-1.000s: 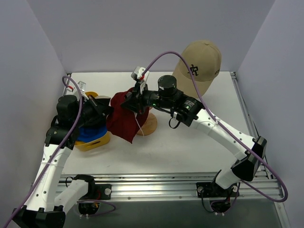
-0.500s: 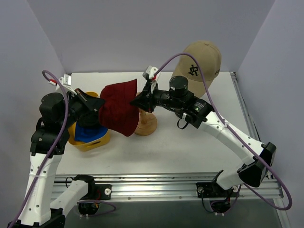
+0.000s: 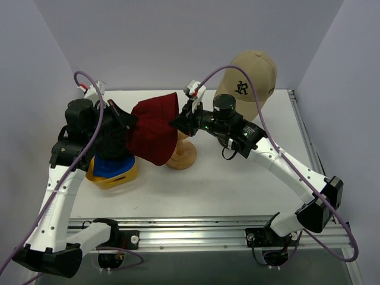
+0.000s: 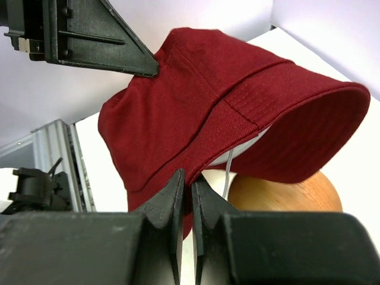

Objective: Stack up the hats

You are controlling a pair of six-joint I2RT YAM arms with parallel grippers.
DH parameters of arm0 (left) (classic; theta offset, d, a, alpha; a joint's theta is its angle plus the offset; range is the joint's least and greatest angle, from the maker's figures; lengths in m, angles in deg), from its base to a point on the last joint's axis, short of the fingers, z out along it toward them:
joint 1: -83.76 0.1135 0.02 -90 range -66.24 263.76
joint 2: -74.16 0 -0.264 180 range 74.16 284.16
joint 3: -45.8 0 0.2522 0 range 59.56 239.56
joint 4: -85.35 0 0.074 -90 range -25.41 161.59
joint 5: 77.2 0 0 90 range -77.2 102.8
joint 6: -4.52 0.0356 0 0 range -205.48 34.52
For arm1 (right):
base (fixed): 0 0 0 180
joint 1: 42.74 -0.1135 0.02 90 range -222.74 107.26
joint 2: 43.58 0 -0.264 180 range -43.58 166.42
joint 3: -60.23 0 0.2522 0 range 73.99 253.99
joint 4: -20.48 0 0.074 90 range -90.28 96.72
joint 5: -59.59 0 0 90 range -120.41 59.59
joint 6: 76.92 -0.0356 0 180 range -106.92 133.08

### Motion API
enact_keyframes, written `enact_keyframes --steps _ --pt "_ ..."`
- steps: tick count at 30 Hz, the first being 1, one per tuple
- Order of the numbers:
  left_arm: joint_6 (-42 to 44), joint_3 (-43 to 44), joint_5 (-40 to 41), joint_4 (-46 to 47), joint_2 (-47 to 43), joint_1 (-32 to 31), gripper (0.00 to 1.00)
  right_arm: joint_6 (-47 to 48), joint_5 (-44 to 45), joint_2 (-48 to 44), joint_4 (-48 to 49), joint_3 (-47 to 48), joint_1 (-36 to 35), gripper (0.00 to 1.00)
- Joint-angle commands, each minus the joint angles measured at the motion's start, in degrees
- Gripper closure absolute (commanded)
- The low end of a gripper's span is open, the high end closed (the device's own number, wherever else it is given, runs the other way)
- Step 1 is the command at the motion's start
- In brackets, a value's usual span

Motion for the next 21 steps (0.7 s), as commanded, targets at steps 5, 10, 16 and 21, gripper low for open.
enact_keyframes --steps 5,10,16,21 --pt "5.49 3.36 5.02 5.28 2.59 -1.78 0.98 0.01 4.01 0.56 2.42 -0.37 1.12 1.0" --pt "8.04 6.61 10.39 4.04 2.95 -2.31 0.98 0.1 1.47 1.61 3.74 0.5 1.47 1.0" --pt "9.54 10.3 13.73 3.26 3.47 -2.31 0.98 -1.04 -0.55 6.0 3.3 6.3 1.65 1.0" --pt "9.01 8.91 9.96 5.18 6.19 -2.48 0.98 -0.78 0.41 6.1 3.82 4.65 2.09 1.0"
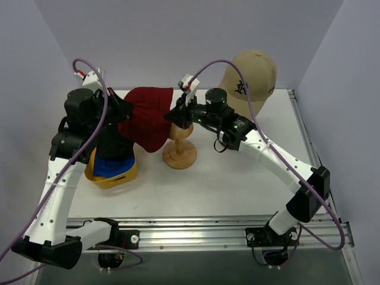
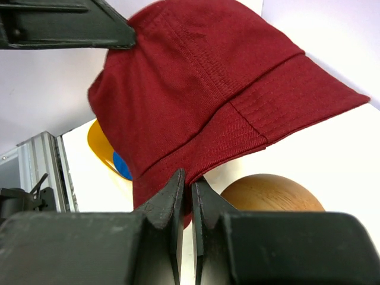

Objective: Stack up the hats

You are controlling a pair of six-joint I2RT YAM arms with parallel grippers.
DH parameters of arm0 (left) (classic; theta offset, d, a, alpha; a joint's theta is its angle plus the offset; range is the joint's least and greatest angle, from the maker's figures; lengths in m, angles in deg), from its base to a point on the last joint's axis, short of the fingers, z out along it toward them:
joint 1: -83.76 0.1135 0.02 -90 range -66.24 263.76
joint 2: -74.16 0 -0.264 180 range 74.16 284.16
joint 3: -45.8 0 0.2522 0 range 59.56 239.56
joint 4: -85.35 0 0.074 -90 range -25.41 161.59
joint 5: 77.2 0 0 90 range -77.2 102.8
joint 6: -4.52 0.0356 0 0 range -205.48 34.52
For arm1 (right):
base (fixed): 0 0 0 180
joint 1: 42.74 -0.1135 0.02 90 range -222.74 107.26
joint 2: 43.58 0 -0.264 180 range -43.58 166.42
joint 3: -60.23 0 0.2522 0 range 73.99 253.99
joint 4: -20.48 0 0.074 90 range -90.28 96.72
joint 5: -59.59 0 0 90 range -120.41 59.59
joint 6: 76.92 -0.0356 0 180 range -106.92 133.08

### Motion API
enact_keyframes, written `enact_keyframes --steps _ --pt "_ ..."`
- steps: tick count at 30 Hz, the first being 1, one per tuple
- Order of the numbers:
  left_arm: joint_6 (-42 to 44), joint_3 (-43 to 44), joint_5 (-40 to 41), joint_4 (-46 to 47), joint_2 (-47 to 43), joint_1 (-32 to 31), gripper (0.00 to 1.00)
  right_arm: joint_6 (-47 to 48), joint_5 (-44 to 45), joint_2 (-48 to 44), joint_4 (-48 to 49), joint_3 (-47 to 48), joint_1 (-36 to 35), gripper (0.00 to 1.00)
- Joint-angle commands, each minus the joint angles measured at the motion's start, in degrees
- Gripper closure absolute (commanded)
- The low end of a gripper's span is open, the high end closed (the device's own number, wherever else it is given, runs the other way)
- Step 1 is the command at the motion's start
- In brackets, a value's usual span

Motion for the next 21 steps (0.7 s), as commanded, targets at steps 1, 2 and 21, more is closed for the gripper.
enact_keyframes --steps 1,2,21 --pt "0.97 1.08 -0.51 4.68 2.2 0.18 0.98 -0.23 0.37 -1.18 1.83 -1.84 1.21 1.0" --pt "0.88 0.21 -0.87 5.3 3.25 -0.08 0.98 -0.41 0.46 -1.62 2.62 -2.82 1.65 1.0" --pt "2.2 0.02 3.25 11.8 11.16 -13.53 0.98 -6.74 10.9 -17.44 6.85 -23.12 4.38 0.97"
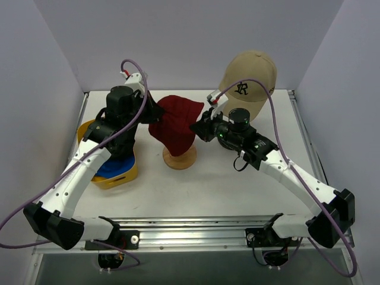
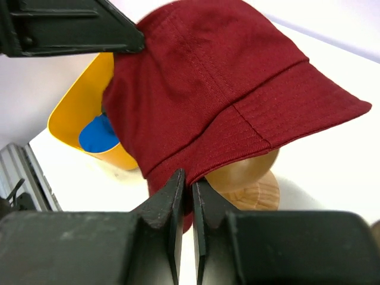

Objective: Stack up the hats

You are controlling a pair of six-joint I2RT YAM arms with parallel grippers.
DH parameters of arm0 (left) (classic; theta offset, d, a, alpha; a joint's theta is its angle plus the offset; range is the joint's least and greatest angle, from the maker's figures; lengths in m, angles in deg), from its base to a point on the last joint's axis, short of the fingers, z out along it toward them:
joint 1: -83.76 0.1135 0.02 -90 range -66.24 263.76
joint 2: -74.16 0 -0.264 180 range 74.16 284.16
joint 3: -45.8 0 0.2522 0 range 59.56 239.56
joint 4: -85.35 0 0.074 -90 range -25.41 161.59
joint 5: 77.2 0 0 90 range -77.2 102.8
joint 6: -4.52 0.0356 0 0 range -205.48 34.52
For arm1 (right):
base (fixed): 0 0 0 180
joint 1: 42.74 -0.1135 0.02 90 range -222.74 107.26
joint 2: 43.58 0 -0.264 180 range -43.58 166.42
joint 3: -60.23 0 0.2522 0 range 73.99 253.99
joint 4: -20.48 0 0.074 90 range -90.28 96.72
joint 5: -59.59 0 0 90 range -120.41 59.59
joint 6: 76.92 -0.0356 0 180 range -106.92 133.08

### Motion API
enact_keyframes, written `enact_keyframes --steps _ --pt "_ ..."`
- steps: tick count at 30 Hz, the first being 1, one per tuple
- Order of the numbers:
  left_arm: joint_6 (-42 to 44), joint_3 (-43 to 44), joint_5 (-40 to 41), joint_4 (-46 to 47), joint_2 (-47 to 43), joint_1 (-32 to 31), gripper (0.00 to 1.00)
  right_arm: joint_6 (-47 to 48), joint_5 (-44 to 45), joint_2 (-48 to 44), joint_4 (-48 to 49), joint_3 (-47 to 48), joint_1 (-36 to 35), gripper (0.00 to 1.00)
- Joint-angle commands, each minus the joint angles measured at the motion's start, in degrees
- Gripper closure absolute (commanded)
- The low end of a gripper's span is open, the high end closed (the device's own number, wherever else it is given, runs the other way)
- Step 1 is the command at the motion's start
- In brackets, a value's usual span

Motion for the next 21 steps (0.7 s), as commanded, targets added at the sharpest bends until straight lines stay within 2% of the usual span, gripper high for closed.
enact_keyframes --steps 1,6,10,17,21 --pt "1.26 1.35 2.66 6.06 2.11 -1.79 0.98 -2.13 4.34 -3.56 4.03 -3.02 -0.32 0.95" --pt "2.48 2.58 3.9 6.76 5.8 -6.27 0.98 -2.48 3.99 -6.99 3.42 -4.87 -0.76 0.78" --pt "3.72 3.99 6.88 5.88 7.04 -9.0 0.98 -2.92 3.38 -10.94 1.93 -5.23 -1.98 0.73" --pt "4.07 1.01 9.26 8.69 4.41 -10.15 0.98 -3.01 3.55 -17.71 -1.85 -4.61 -5.94 0.64" --pt "4.42 1.27 8.56 8.79 4.23 -10.41 0.98 -2.92 3.99 -20.35 -3.35 -4.61 -7.35 0.63"
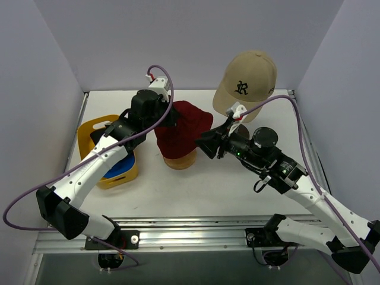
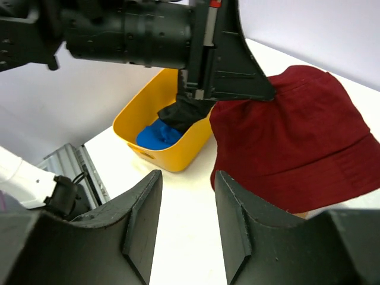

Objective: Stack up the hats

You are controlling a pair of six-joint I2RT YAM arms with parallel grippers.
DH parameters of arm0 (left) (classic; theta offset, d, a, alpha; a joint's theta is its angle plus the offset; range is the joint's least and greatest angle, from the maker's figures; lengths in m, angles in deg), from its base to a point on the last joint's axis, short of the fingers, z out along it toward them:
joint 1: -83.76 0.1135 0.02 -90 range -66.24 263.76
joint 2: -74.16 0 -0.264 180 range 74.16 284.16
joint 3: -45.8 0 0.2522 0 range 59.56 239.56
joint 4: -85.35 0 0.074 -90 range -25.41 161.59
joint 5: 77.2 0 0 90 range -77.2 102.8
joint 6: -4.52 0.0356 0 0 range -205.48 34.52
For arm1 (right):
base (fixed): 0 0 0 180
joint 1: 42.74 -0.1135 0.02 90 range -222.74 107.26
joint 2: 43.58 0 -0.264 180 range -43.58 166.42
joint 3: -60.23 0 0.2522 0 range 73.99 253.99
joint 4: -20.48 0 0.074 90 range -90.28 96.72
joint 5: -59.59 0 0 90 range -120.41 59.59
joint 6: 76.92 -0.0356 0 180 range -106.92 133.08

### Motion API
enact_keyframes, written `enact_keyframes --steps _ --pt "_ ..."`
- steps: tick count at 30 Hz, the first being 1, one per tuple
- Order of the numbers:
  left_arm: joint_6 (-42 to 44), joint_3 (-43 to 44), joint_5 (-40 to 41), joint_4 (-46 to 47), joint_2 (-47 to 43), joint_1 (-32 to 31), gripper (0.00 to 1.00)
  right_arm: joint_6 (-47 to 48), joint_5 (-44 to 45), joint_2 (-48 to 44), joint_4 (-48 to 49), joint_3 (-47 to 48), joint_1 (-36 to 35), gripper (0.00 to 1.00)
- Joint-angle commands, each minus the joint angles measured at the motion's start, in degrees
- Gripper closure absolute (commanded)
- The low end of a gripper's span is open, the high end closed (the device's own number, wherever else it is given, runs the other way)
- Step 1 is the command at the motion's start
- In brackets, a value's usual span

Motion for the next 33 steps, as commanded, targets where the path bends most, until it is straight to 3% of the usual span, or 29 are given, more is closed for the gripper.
enact_keyframes --steps 1,11,14,15,16,19,25,33 --pt "1.34 1.22 0.78 4.35 -2.48 -0.99 0.98 -0.51 0.54 -2.28 -0.71 1.27 -1.1 0.63" --pt "3.71 2.97 -0.98 -0.47 -0.64 -3.28 0.96 0.36 3.96 -7.55 -3.61 1.53 -1.45 0.62" --pt "4.59 3.6 0.15 -2.06 0.25 -3.37 0.9 0.1 4.05 -8.17 -4.05 2.15 -1.28 0.62" --pt "4.59 3.77 0.94 -2.33 -0.28 -3.37 0.83 0.01 4.23 -8.26 -4.57 2.32 -1.36 0.62" --pt "4.59 3.69 1.56 -2.33 -0.8 -3.37 0.63 0.01 4.32 -8.43 -4.92 2.58 -1.28 0.62" --pt "3.36 2.98 3.23 -1.54 -3.26 -3.37 0.38 0.36 4.4 -9.31 -5.81 3.29 -1.28 0.62" --pt "1.17 3.42 3.59 -1.98 -4.94 -3.37 0.34 1.07 5.37 -9.75 -7.3 3.91 -1.28 0.62" --pt "-1.47 2.72 2.36 -0.93 0.24 -3.37 0.35 0.54 5.2 -10.98 -7.65 3.64 -1.28 0.62"
